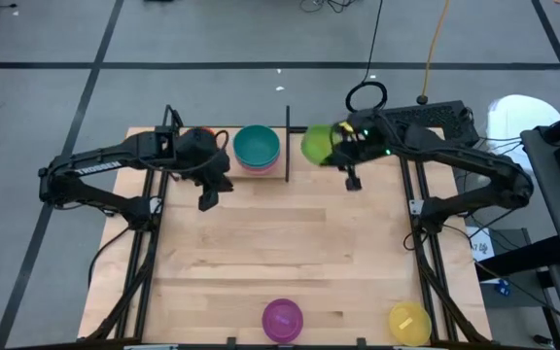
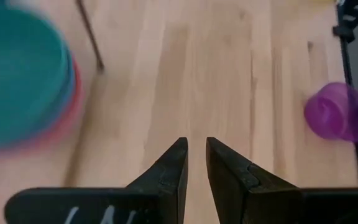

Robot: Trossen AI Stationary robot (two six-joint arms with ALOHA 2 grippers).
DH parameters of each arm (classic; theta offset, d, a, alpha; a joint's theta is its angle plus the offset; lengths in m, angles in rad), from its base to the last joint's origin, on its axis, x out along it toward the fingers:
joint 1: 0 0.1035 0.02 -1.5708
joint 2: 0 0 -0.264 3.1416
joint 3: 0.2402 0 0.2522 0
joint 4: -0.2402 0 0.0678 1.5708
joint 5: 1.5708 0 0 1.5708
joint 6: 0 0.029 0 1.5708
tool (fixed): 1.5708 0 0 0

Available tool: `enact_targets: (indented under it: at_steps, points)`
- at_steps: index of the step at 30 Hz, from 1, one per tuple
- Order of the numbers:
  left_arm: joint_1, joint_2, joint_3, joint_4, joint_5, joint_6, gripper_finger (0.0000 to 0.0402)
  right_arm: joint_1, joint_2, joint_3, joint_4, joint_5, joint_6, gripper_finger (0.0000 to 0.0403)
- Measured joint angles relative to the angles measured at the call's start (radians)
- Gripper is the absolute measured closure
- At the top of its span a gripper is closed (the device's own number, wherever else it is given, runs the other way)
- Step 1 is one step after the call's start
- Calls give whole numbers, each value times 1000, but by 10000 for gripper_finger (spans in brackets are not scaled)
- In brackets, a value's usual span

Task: Place and stack bowls onto a shelf
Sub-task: Stack the green bowl on the orange bowl on the shelf

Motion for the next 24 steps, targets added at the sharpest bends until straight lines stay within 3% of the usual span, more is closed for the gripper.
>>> enact_targets:
  at_steps: [4, 9, 12, 18, 24]
  points:
    - [0, -4, 0, 130, -1, 119, 339, 99, -21, 0, -8, -30, 46, 403]
    - [-14, -3, 0, 276, 25, 338, 339, 197, -9, 0, -36, -199, 42, 403]
    - [-32, 5, 0, 357, 40, 408, 339, 249, 10, 0, -22, -237, 38, 403]
    - [-52, 69, 1, 470, 271, 434, 339, 295, 57, 0, 94, -396, -27, 403]
    - [-59, 118, 0, 525, 379, 433, 339, 294, 105, 0, 118, -577, -38, 403]
